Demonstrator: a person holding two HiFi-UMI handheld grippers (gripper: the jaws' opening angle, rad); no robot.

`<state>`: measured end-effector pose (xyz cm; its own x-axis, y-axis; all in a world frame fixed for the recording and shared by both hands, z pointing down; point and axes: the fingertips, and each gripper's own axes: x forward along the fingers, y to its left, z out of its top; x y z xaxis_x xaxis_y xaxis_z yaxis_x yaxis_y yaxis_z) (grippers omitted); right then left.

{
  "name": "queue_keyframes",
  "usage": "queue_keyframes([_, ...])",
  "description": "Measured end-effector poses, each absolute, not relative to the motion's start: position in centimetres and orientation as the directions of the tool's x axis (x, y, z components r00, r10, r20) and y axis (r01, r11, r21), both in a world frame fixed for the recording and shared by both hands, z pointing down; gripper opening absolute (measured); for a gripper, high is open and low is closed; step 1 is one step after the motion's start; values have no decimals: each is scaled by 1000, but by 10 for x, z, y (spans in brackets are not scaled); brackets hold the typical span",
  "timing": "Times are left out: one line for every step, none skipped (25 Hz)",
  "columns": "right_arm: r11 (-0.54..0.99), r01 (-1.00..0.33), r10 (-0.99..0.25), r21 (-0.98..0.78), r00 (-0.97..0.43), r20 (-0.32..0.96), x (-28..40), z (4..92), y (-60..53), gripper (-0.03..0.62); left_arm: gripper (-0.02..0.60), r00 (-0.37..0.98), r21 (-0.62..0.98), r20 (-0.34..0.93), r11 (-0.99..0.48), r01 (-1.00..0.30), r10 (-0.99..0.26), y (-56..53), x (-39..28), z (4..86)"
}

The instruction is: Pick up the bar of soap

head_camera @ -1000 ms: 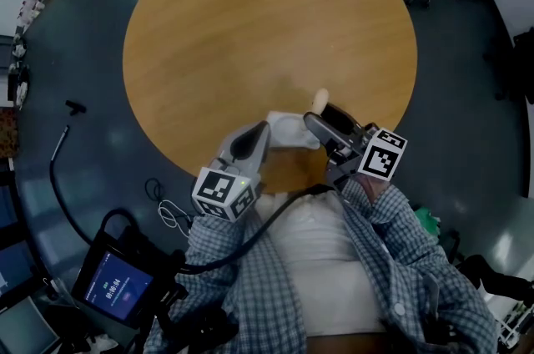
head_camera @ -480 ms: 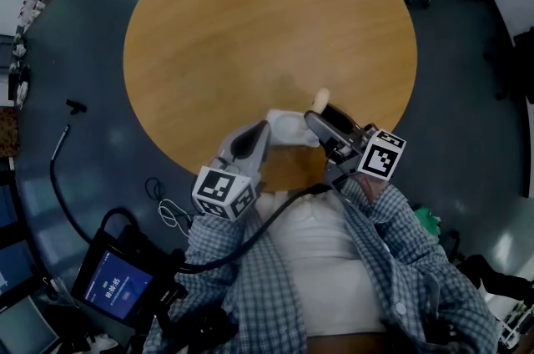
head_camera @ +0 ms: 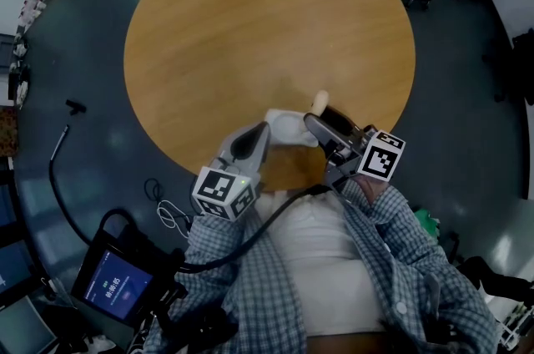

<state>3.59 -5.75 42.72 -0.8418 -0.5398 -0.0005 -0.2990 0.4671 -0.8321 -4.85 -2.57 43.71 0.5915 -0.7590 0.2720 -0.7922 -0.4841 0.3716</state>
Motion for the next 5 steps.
queue_keyframes([468,-300,-539,-831,-842,0,36,427,-57,270,-2,592,372,272,-484,-792,-759,-26,-48,437])
queue_keyframes([470,-302,-537,-829,-844,3,36,427,-57,270,-2,592,373,272,-484,-791,-759,-26,-48,437])
queue_keyframes([473,-304,-535,-827,-845,5,36,427,-56,270,-2,593,373,271,-485,-791,-758,-26,-48,437])
queue_keyframes([476,-307,-532,-824,-847,8,35,427,-56,270,-2,594,374,272,-486,-790,-757,-26,-48,437])
queue_keyframes([479,-309,-529,-822,-848,11,35,427,-56,270,-2,596,374,272,-487,-789,-756,-26,-48,437])
